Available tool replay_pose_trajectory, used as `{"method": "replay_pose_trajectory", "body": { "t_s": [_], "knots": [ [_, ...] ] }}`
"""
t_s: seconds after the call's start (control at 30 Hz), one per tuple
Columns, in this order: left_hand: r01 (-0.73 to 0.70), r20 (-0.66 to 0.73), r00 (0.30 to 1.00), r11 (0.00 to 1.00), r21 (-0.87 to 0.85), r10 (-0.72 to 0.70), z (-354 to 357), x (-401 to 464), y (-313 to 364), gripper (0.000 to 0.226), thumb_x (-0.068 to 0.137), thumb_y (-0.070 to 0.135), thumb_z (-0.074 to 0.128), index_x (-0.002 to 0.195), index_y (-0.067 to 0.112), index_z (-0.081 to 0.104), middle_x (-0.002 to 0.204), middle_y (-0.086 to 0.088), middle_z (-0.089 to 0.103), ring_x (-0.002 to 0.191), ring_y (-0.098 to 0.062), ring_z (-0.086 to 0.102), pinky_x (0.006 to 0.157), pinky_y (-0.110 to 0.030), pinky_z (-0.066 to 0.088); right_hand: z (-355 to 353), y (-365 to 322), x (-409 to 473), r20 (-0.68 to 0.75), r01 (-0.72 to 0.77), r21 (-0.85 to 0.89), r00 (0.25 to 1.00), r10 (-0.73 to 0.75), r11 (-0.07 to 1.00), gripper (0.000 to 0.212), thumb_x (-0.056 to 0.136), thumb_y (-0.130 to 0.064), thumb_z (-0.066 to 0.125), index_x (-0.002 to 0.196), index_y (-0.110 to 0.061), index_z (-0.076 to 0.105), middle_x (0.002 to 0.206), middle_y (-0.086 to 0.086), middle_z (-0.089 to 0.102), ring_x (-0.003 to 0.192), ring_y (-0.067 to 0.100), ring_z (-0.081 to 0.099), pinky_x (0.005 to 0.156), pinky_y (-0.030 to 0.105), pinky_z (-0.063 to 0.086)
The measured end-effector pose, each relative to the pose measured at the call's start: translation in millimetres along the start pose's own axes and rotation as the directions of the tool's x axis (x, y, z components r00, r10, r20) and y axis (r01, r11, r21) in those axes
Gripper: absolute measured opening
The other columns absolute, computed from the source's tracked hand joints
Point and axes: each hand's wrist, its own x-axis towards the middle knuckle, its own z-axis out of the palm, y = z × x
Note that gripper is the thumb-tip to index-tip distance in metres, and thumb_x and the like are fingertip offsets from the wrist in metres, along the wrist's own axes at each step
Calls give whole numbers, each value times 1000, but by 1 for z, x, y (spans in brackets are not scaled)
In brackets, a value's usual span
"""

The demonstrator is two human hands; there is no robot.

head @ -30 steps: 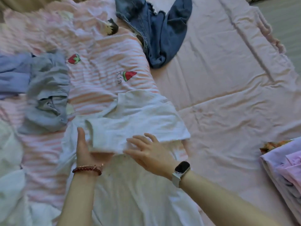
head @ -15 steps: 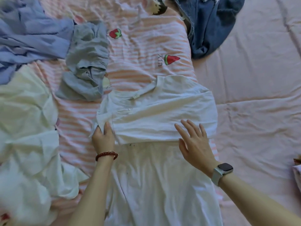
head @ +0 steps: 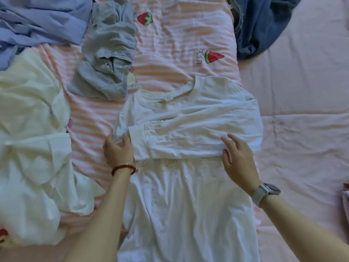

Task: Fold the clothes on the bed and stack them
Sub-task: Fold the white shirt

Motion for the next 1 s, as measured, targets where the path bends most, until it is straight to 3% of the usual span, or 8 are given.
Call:
{"method": "replay_pose_trajectory", "body": {
  "t_s": [0.13,0.23,0.33,0.4,0.53,0.7,0.83,1.0],
  "knots": [
    [31,219,974,987,157,-65,6,35,19,75,83,55,56,141,13,31,143,-12,38,130,-32,35,107,-45,30,7,-28,46,89,171,-72,982,-164,983,43,87,-22,37,122,-9,57,125,17,57,114,35,54,96,54,39],
    [-33,323,943,950,310,-73,5,46,19,64,83,60,51,124,10,51,124,-14,57,112,-34,52,94,-42,44,25,-55,75,193,336,-113,930,-311,935,46,86,-28,35,124,-15,57,126,15,58,117,34,54,98,57,37],
    [-290,260,943,895,339,207,1,47,28,41,94,42,45,98,4,60,89,-16,63,86,-34,57,68,-33,41,46,-74,83,309,541,-149,821,-481,828,48,87,-33,34,131,-24,49,134,13,52,123,33,50,98,62,34],
    [-469,173,882,842,266,437,-7,61,41,37,95,34,49,90,-1,60,71,-15,55,71,-32,52,61,-32,32,62,-85,81,333,644,-136,745,-577,753,50,87,-36,35,136,-28,44,142,11,45,129,33,43,101,66,29],
    [-645,125,753,685,339,646,-17,102,56,36,93,33,54,85,-1,63,75,-19,58,67,-30,50,59,-32,29,89,-112,75,272,662,-87,734,-622,744,53,89,-41,35,141,-31,33,150,8,33,139,33,21,104,69,9],
    [-360,102,931,829,429,351,-7,104,38,44,86,36,61,125,16,52,128,-14,44,117,-31,42,90,-41,36,106,-133,90,359,640,-96,737,-573,762,50,86,-39,34,129,-24,54,139,12,49,127,36,45,94,74,22],
    [-337,-12,937,911,237,350,-8,52,13,53,79,44,61,114,5,57,114,-16,54,111,-34,47,88,-38,37,96,-128,100,283,511,-31,829,-483,859,46,85,-26,35,122,-12,59,130,14,56,121,33,52,96,67,31],
    [-54,96,995,986,160,39,14,23,-6,34,82,43,62,87,10,60,98,-11,59,104,-31,52,85,-36,40,72,-93,101,222,389,-134,908,-355,912,44,88,-23,34,126,-10,53,133,17,52,127,36,46,103,65,22]
  ]
}}
